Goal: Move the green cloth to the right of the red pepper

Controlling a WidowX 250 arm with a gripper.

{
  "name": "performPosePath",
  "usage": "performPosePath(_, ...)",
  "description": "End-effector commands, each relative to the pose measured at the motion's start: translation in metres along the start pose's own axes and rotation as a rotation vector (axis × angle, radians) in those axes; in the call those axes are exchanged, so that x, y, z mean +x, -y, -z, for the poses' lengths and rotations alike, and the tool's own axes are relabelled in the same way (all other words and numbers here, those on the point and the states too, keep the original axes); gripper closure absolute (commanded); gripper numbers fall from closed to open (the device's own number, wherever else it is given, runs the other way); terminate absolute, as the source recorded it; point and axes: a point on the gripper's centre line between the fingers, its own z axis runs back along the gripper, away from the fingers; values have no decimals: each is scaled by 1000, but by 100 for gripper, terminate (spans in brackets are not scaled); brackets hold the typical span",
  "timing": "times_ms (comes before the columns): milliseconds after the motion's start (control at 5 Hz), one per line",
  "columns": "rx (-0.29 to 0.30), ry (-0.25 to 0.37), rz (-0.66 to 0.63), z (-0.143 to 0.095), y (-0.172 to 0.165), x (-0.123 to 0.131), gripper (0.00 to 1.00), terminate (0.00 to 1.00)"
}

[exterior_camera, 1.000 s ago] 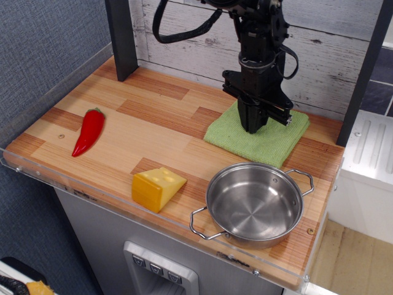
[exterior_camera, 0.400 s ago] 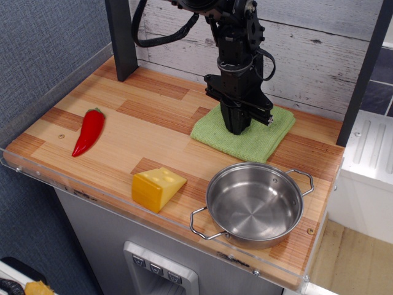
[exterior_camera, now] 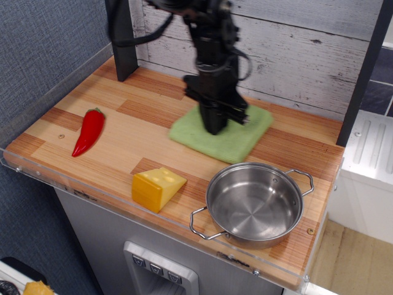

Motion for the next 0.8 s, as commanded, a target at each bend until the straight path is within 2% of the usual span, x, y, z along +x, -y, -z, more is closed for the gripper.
performPosePath(0, 43, -54, -19, -6, -39, -25, 100, 0)
performPosePath(400, 40, -83, 15, -3, -54, -47, 100, 0)
performPosePath(600, 28, -62, 26, -3, -59, -59, 100, 0)
